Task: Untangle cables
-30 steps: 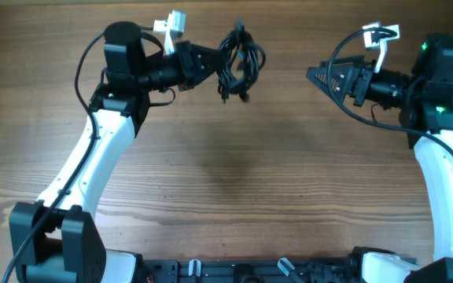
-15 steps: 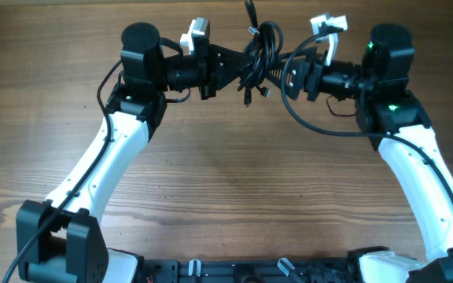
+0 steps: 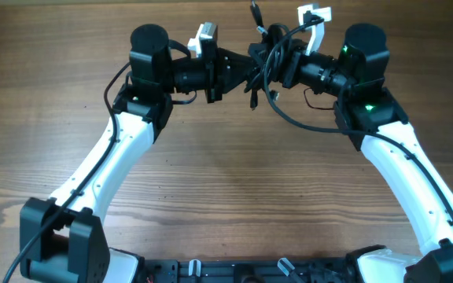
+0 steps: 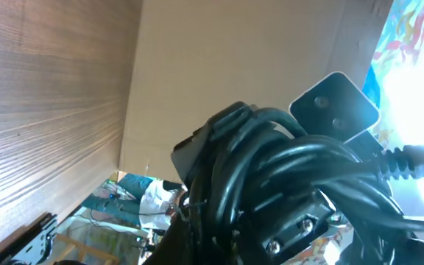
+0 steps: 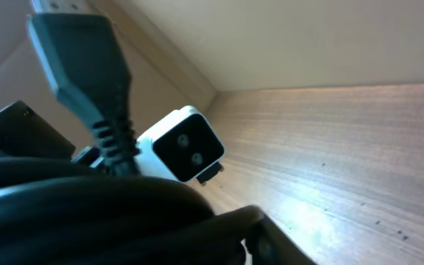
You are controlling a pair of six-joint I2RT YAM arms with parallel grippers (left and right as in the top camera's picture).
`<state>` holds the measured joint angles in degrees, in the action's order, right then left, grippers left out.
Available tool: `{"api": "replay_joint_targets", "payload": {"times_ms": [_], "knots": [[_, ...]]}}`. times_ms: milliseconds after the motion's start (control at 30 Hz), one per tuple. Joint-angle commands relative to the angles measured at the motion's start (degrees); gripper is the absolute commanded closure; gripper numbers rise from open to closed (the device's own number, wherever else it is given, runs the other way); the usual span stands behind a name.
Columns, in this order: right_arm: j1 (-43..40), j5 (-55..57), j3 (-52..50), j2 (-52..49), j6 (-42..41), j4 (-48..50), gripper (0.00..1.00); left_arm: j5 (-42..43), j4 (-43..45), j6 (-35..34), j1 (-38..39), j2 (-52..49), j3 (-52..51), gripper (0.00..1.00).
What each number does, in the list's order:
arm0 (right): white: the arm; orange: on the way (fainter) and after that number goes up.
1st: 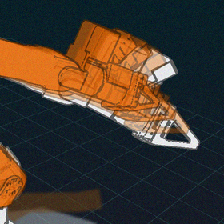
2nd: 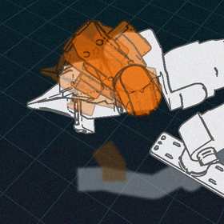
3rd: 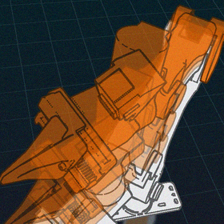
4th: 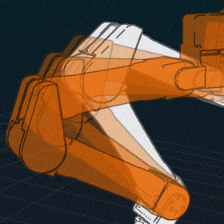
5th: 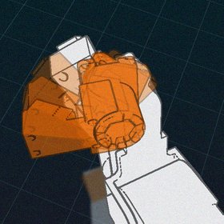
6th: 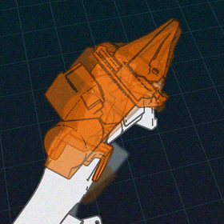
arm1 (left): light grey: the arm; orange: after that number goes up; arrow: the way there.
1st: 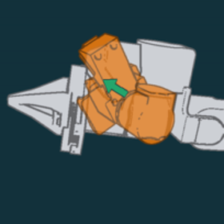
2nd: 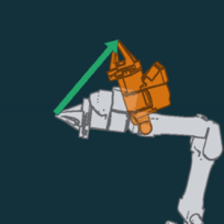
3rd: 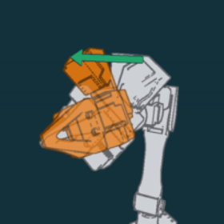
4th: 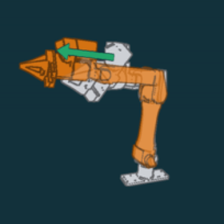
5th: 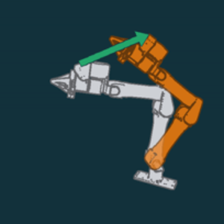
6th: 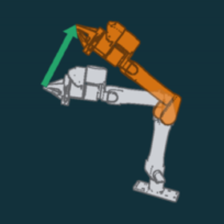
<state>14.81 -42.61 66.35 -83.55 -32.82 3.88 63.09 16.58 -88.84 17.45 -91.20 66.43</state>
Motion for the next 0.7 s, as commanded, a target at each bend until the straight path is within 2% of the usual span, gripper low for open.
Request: {"api": "replay_joint_targets", "payload": {"times_ms": [0,167,267,400,567,667], "knots": [[-1.5,2.1,0.8,-1.2,-0.3,-1.4,0.76,2.1,0.7,4.9,-1.3,0.4,0.3,0.96],[-5.4,0.1,0.8,-1.2,0.0,-7.1,0.95,2.0,-7.6,13.7,-5.4,0.4,0.3,0.96],[-7.7,0.2,0.8,-1.2,2.5,-13.3,0.96,1.9,-10.5,16.6,-7.1,0.4,0.3,0.96],[-8.9,0.9,0.8,-1.2,7.8,-22.8,0.96,1.3,-10.9,16.7,-9.2,0.4,0.3,0.96],[-8.9,6.9,0.8,-1.2,12.1,-34.3,0.95,-0.4,-11.1,19.5,-11.0,0.4,0.3,0.96],[-8.9,10.3,0.8,-1.2,13.0,-38.3,0.96,-4.0,-14.6,21.2,-11.4,0.4,0.3,0.96]]}}
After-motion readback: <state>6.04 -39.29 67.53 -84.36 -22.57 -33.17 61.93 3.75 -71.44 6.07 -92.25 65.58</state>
